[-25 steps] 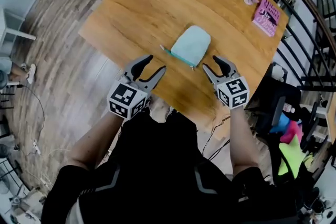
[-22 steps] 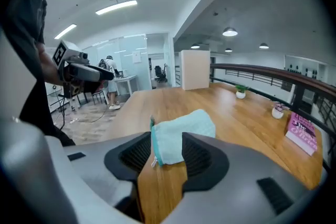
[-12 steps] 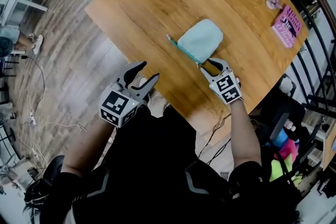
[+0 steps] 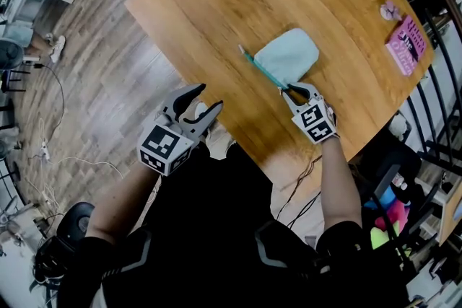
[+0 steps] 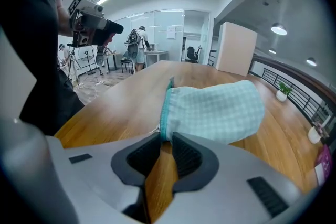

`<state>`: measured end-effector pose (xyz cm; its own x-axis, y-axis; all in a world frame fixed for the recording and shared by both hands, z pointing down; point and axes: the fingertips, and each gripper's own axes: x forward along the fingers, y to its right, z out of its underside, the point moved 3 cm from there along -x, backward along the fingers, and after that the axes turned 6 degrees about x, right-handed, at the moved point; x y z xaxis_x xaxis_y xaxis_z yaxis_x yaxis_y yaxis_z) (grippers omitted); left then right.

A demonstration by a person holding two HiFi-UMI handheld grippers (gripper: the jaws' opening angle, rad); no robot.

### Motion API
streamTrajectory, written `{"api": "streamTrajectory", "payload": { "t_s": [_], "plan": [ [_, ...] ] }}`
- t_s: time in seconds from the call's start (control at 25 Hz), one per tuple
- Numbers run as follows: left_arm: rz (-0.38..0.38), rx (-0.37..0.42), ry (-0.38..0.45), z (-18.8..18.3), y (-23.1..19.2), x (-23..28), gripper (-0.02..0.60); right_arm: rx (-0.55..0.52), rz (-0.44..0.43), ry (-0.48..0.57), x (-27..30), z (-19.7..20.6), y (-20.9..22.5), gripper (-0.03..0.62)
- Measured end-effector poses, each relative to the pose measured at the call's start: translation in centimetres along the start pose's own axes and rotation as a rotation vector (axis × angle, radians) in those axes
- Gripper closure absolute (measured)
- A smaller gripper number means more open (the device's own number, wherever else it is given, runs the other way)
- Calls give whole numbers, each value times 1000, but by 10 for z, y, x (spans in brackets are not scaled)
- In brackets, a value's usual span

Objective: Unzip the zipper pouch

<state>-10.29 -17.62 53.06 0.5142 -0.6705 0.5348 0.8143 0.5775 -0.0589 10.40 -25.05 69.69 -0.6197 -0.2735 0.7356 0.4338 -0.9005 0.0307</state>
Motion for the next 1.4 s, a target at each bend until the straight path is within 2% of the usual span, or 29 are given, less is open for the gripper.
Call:
{"api": "streamTrajectory", "payload": {
  "t_s": [0.12,0.2,0.4,0.64,0.8,1.0,1.16,1.4],
  "plan": [
    [6,-5,1,2,-1,-1,350,-7,2,-17,2,-1,-4,526],
    [13,-4,3,3,0,-1,350,26,-7,-18,3,-3,-6,534],
    [47,11,17,-5,3,0,353,195,-45,33,-2,-14,-11,543],
    [115,63,42,-26,1,4,359,414,-52,137,-29,-54,-19,545],
    [184,117,76,-43,2,10,362,541,-26,220,-55,-84,-23,545],
    [242,186,137,-66,0,14,364,637,31,277,-88,-119,-31,546],
    [324,277,171,-82,6,11,364,714,80,328,-116,-139,-39,547],
    [462,509,270,-109,35,1,368,774,135,405,-161,-164,-63,548]
  ]
}}
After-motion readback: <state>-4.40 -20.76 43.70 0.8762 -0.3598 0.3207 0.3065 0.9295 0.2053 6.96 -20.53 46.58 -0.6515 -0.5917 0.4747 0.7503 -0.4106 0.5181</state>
